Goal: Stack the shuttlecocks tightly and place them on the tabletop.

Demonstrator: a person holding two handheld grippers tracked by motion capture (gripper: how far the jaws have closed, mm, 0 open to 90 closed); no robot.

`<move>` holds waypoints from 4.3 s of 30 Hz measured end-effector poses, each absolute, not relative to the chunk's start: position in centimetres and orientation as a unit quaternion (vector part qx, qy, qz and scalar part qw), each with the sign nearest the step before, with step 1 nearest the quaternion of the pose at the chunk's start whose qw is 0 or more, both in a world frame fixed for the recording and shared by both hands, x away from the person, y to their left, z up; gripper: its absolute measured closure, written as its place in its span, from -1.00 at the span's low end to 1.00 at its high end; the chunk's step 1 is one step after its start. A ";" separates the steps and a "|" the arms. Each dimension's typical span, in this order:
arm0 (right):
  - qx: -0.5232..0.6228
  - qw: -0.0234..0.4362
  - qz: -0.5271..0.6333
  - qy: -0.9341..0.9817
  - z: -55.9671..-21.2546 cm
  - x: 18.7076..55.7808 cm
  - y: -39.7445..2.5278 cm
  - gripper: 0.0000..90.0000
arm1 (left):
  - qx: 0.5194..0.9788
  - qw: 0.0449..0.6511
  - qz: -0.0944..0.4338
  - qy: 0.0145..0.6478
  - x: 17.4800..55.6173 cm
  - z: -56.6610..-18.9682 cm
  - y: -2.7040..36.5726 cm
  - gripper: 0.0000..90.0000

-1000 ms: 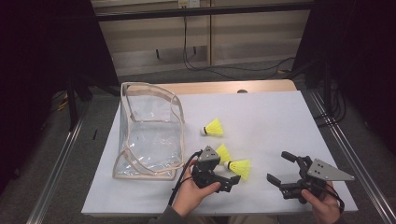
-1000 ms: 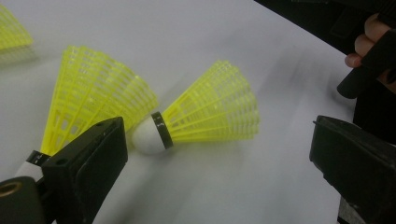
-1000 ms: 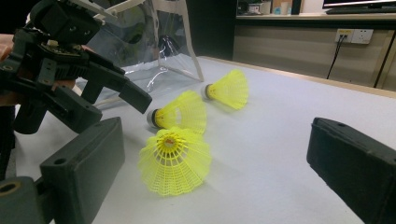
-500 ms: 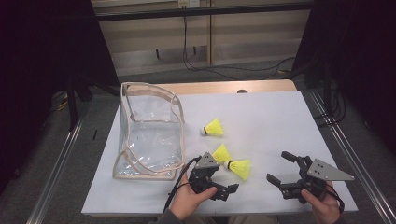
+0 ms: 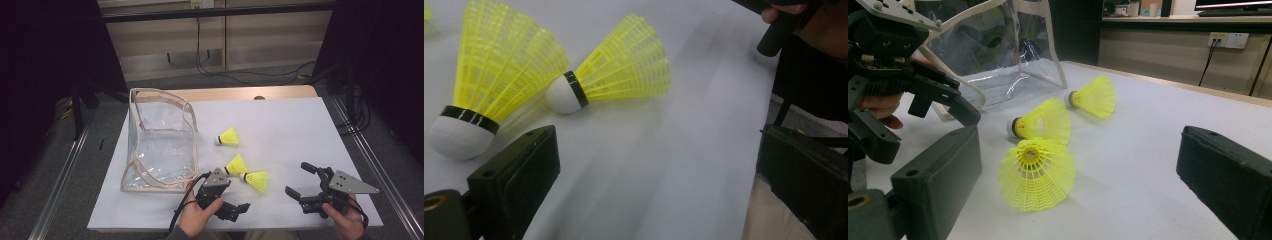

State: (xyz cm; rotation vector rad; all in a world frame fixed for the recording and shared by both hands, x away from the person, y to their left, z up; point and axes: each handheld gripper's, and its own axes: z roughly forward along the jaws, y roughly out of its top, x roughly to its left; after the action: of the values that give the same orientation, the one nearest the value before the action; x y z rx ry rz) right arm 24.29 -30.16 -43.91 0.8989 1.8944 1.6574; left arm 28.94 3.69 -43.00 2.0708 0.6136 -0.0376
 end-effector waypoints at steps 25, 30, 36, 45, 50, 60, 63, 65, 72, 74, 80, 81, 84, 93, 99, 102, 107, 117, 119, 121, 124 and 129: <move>0.324 0.231 0.604 0.691 -43.9 24.3 -30.0 -0.92 | 0.849 0.467 -0.005 0.247 27.9 -43.1 5.6 -0.92; 0.324 0.230 0.604 0.691 -43.9 24.3 -30.0 -0.92 | 0.847 0.470 0.000 0.248 27.7 -43.1 6.1 -0.92; 0.323 0.231 0.604 0.691 -43.9 24.3 -30.0 -0.92 | 0.846 0.469 0.006 0.254 27.7 -43.2 6.5 -0.92; 0.322 0.232 0.604 0.691 -43.9 24.3 -30.0 -0.92 | 0.853 0.460 0.025 0.243 27.7 -42.9 7.1 -0.92; 0.323 0.231 0.604 0.691 -43.9 24.3 -30.0 -0.92 | 0.852 0.463 0.025 0.244 27.9 -42.7 7.6 -0.92; 0.325 0.231 0.602 0.692 -43.9 24.3 -29.9 -0.92 | 0.851 0.463 0.027 0.246 28.1 -42.6 8.5 -0.92; 0.322 0.232 0.602 0.692 -43.9 24.3 -30.0 -0.92 | 0.850 0.465 0.027 0.246 28.0 -42.5 8.6 -0.92; 0.324 0.232 0.602 0.692 -43.9 24.3 -29.9 -0.92 | 0.849 0.467 0.028 0.245 28.0 -42.5 8.7 -0.92; 0.324 0.231 0.602 0.692 -43.9 24.3 -30.0 -0.92 | 0.848 0.464 0.036 0.255 28.1 -42.4 9.3 -0.92; 0.324 0.232 0.602 0.692 -43.9 24.3 -29.9 -0.92 | 0.847 0.465 0.038 0.257 28.1 -42.4 9.5 -0.92; 0.323 0.232 0.602 0.692 -43.9 24.3 -29.9 -0.92 | 0.845 0.465 0.041 0.260 28.2 -42.2 10.0 -0.92; 0.324 0.232 0.602 0.692 -43.9 24.3 -29.9 -0.92 | 0.846 0.464 0.044 0.258 28.2 -42.1 10.1 -0.92; 0.323 0.231 0.602 0.692 -43.9 24.3 -30.0 -0.92 | 0.845 0.464 0.048 0.260 28.2 -42.0 10.3 -0.92; 0.321 0.231 0.603 0.693 -43.9 24.3 -29.9 -0.92 | 0.841 0.471 0.059 0.260 28.2 -41.5 11.2 -0.92; 0.321 0.230 0.602 0.694 -43.9 24.3 -29.9 -0.92 | 0.840 0.467 0.061 0.267 28.3 -41.4 11.7 -0.92; 0.322 0.231 0.601 0.694 -43.9 24.3 -29.9 -0.92 | 0.841 0.466 0.062 0.269 28.3 -41.3 12.0 -0.92; 0.322 0.231 0.601 0.694 -43.9 24.3 -29.9 -0.92 | 0.840 0.468 0.063 0.269 28.3 -41.2 12.3 -0.92; 0.321 0.231 0.601 0.694 -43.9 24.3 -29.9 -0.92 | 0.840 0.467 0.064 0.268 28.3 -41.1 12.9 -0.92; 0.321 0.230 0.602 0.694 -43.9 24.4 -29.9 -0.92 | 0.842 0.464 0.064 0.268 28.2 -41.1 13.0 -0.92; 0.321 0.231 0.601 0.694 -43.9 24.3 -29.9 -0.92 | 0.843 0.462 0.065 0.269 28.2 -41.1 13.2 -0.92; 0.321 0.231 0.602 0.694 -43.9 24.3 -29.9 -0.92 | 0.841 0.463 0.070 0.271 28.1 -41.1 13.7 -0.92; 0.321 0.232 0.601 0.694 -43.9 24.4 -29.9 -0.92 | 0.837 0.469 0.071 0.272 28.1 -41.1 14.2 -0.92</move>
State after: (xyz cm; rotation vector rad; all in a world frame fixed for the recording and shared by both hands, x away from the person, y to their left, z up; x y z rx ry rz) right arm 24.36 -29.85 -43.94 0.8826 1.9077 1.6529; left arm 28.09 14.19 -41.08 2.0523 0.6676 0.1742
